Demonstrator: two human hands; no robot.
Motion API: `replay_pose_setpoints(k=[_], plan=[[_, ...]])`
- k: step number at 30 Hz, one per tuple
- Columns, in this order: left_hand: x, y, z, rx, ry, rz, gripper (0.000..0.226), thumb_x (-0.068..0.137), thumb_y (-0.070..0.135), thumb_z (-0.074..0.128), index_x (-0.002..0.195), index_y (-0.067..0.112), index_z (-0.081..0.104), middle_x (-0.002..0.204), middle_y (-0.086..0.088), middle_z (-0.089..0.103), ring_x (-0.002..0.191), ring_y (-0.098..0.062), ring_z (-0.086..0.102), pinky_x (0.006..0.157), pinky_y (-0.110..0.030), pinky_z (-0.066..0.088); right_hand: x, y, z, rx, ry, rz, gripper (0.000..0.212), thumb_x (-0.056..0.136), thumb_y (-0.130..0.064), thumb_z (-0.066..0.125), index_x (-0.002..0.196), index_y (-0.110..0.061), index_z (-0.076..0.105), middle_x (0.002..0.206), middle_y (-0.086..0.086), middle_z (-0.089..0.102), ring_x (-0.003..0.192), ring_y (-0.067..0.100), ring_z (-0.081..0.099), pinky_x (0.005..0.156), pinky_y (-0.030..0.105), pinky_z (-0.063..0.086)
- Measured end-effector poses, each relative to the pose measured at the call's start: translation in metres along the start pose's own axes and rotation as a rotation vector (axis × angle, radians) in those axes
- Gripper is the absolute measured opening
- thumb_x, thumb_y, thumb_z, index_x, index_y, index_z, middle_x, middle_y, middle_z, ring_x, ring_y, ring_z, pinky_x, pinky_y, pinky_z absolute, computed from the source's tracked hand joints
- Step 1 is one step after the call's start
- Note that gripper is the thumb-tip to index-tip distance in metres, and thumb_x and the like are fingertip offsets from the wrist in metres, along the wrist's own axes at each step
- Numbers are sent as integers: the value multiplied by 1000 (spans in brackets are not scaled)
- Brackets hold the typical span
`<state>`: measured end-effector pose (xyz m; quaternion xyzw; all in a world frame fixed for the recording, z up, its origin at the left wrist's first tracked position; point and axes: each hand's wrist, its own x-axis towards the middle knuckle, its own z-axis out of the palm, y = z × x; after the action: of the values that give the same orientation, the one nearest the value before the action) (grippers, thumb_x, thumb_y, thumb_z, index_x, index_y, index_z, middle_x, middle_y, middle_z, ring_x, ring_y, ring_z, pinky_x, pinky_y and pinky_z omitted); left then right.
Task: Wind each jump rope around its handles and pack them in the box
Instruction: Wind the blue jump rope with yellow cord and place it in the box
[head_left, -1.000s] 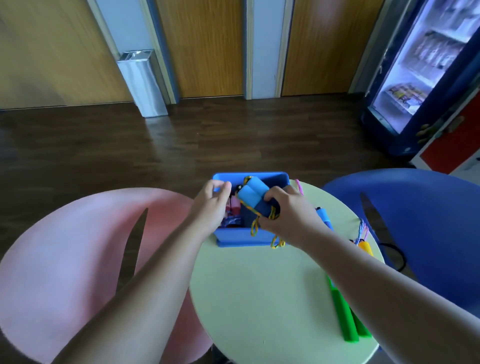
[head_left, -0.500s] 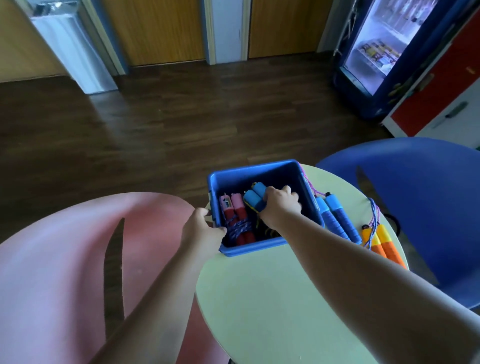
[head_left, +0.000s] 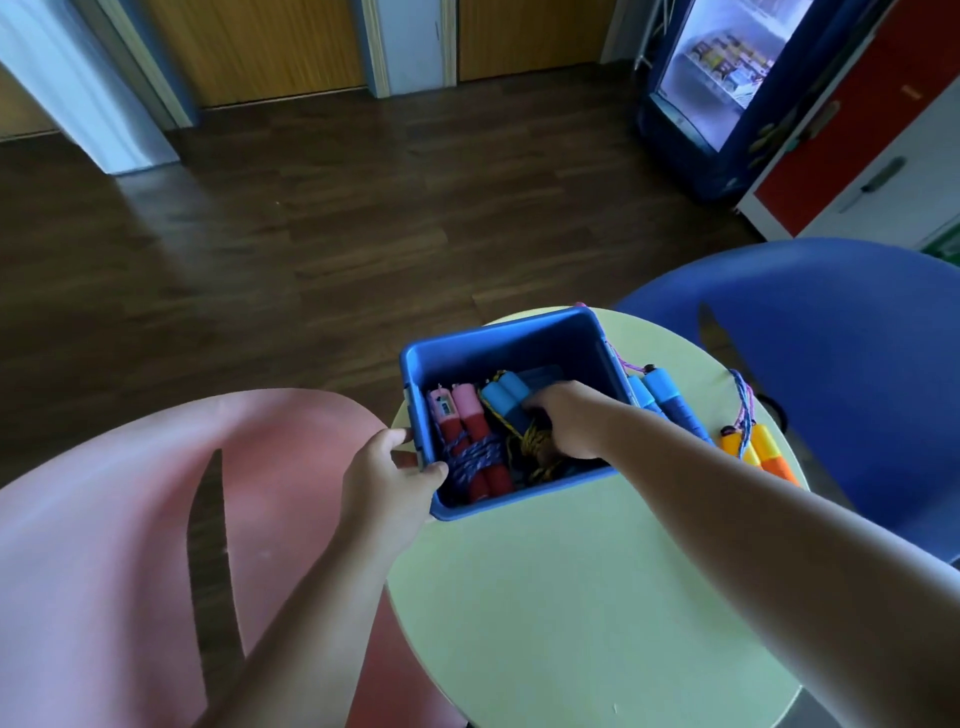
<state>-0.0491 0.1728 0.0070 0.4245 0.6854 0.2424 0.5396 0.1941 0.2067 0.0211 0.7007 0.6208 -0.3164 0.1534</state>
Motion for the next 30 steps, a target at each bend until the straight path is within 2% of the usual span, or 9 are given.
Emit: replay_pose_setpoints(k=[7, 12, 16, 18, 20, 22, 24, 27, 30], plan=[[-4, -2, 3, -2, -14, 0, 52, 63, 30, 80, 110, 34, 59, 95, 0, 74, 88, -29, 76, 70, -53, 64, 4, -22, 11, -76, 81, 24, 36, 97, -8, 57, 132, -13, 62, 127, 16, 63, 113, 37, 65, 92, 42, 56], [-8, -3, -1, -24, -6, 7, 56, 75, 18, 85, 125, 25, 60, 104, 10, 67, 91, -29, 75, 70, -52, 65, 9, -33, 18, -48, 105, 74, 51, 98, -8, 58, 148, -13, 49, 140, 18, 49, 120, 39, 59, 94, 39, 54], [-6, -5, -5, -14, -12, 57, 80, 56, 47, 84, 129, 30, 59, 123, 0, 67, 102, -29, 74, 74, -50, 64, 3, -13, 2, 30, -39, -51, 83, 83, -30, 83, 154, -34, 40, 144, 9, 49, 118, 34, 58, 92, 40, 54], [-6, -5, -6, -28, -24, 46, 75, 63, 37, 87, 132, 25, 59, 124, -4, 66, 101, -30, 74, 71, -50, 65, -2, -6, 1, 39, -44, -136, 75, 91, -9, 65, 154, -41, 38, 143, 9, 48, 113, 32, 59, 83, 34, 51], [-7, -4, -6, -61, -40, 22, 64, 77, 15, 86, 134, 17, 58, 119, -10, 66, 96, -32, 75, 65, -50, 65, -5, -2, 6, 13, -10, -185, 67, 95, -5, 53, 150, -42, 45, 143, 8, 44, 117, 33, 57, 90, 32, 46], [-7, -7, -5, -79, -49, 4, 57, 83, 5, 82, 133, 14, 57, 114, -12, 68, 92, -32, 76, 64, -50, 65, -4, -4, 12, 89, -2, -185, 50, 99, -12, 57, 144, -33, 56, 139, 9, 49, 120, 33, 55, 97, 36, 44], [-8, -9, -6, -96, -50, -10, 53, 84, 3, 81, 131, 11, 57, 109, -13, 71, 90, -32, 76, 64, -51, 65, 2, -8, 17, 251, 1, -119, 43, 94, -29, 68, 137, -28, 59, 122, 6, 58, 107, 27, 57, 90, 38, 45], [-10, -8, -7, -119, -44, -25, 54, 84, 1, 81, 132, 9, 58, 107, -13, 72, 89, -33, 77, 66, -53, 65, 8, -9, 24, 99, 90, -158, 47, 86, -46, 74, 124, -29, 53, 102, 2, 57, 91, 21, 56, 83, 38, 45], [-12, -4, -9, -125, -48, -8, 55, 84, 0, 81, 133, 8, 58, 107, -13, 72, 86, -31, 78, 66, -52, 65, 0, -14, 18, 31, -13, -165, 36, 99, -33, 61, 134, -28, 55, 129, 9, 54, 110, 32, 56, 88, 35, 41]])
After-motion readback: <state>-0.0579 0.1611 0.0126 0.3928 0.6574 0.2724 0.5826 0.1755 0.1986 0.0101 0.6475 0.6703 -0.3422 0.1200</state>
